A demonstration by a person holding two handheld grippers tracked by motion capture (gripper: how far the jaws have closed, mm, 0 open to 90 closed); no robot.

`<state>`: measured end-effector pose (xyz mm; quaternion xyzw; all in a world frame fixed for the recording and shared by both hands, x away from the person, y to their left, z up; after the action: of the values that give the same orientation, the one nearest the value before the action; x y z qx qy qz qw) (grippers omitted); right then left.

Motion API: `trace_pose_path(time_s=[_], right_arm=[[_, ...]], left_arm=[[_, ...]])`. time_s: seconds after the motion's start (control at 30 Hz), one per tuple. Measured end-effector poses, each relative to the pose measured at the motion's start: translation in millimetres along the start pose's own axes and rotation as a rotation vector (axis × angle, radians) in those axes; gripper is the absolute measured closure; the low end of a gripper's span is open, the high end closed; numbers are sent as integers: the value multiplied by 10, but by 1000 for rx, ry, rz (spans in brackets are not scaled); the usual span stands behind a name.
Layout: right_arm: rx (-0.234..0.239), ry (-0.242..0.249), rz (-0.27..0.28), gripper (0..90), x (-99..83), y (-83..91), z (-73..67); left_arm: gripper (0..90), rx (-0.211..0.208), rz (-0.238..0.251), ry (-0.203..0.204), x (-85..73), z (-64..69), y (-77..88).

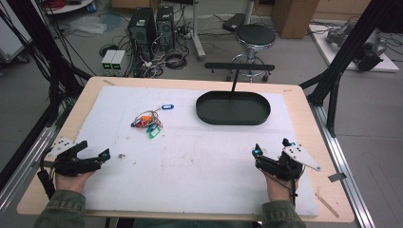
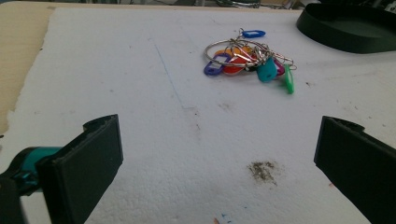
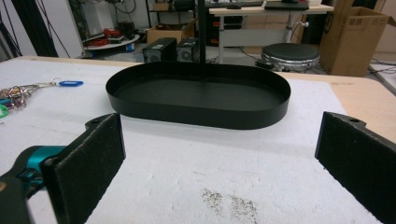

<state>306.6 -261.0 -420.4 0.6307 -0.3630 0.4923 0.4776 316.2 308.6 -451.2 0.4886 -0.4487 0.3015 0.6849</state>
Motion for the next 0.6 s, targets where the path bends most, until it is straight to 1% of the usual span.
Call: trace_pose_path(time_s=[0.13,0.17,0.6], right_arm=[[6,4,-1,5,-7,-12,9],[11,-4,-5,5,-12,-13,1],[21,-1,-26,5,-31,-29,-10]], left_arm=[[17,2,1,2,0,-6,-1],[17,-1,0,0,-1,-3,-2],[17,-5,-3,0,-3,3,-7]])
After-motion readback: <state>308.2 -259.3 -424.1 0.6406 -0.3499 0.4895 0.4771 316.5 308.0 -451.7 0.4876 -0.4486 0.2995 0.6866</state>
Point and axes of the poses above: each handheld gripper's, and its own axes: y roughly backward along the jaws, x roughly out of its top, z roughly to its right, the point moved 5 cm from there along -y, roughly forward along the jaws, and after that the axes turned 3 degrees about x, right-handed, at the moved point
